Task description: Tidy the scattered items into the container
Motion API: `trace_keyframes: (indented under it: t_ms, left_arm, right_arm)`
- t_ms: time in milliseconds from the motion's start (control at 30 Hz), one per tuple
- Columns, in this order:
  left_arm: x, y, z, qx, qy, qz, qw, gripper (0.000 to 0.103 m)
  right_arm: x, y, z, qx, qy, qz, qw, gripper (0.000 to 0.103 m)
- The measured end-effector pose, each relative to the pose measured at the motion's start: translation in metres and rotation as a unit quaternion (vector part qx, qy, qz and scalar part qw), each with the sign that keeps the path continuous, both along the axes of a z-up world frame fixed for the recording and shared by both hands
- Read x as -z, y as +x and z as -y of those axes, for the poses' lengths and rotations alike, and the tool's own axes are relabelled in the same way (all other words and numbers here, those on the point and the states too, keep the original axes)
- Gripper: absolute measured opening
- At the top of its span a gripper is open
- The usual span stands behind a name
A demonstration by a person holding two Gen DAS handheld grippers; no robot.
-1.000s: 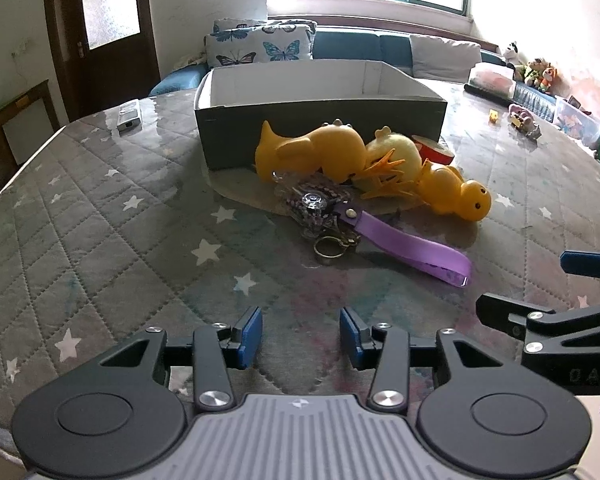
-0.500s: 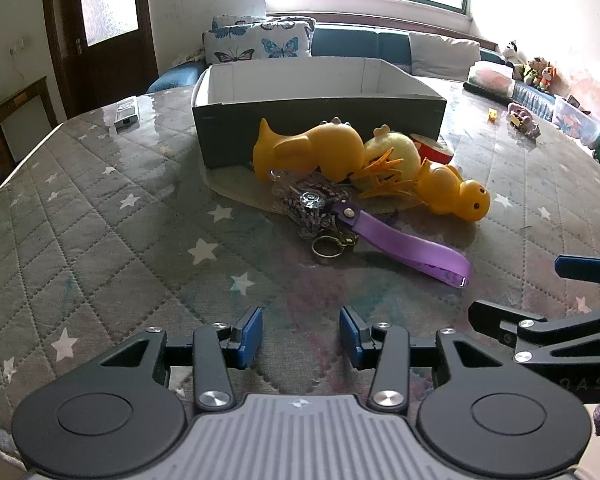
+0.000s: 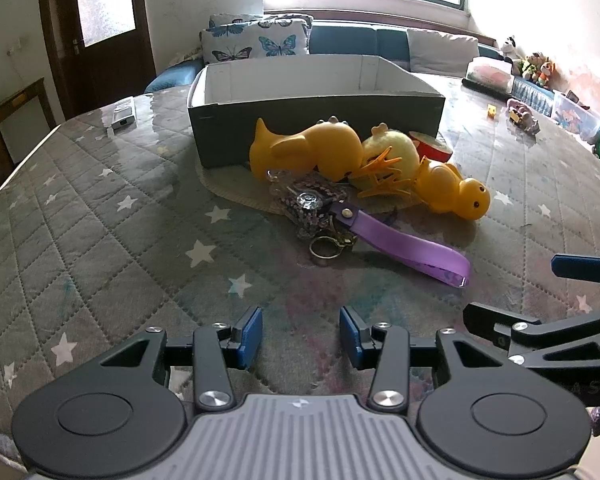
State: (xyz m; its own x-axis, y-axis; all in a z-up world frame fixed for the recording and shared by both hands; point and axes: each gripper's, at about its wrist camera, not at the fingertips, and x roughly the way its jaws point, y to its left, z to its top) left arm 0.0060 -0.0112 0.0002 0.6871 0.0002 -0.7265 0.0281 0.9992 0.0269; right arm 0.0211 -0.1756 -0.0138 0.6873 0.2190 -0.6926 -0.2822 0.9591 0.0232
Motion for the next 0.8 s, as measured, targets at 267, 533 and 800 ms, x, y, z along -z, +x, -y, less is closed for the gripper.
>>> trace_keyframes:
  t_ms: [267, 533, 800]
  left_arm:
    - [-0.0003, 0.0026, 0.0012, 0.002, 0.003, -0.003, 1.0000, 0.046]
    - [-0.0005, 0.0061, 0.0021, 0.005, 0.003, -0.004, 1.0000, 0.046]
    - [-0.0009, 0.0093, 0.0027, 0.006, 0.003, -0.006, 1.0000, 0.046]
  right_arm:
    - [-0.0002, 0.0029, -0.0007, -0.001, 0.000, -0.001, 1.000, 0.103]
    - [0.0000, 0.0063, -0.0013, -0.002, 0.000, -0.003, 1.000, 0.103]
    - [0.0003, 0.0089, -0.0019, -0.002, 0.000, -0.005, 1.000, 0.103]
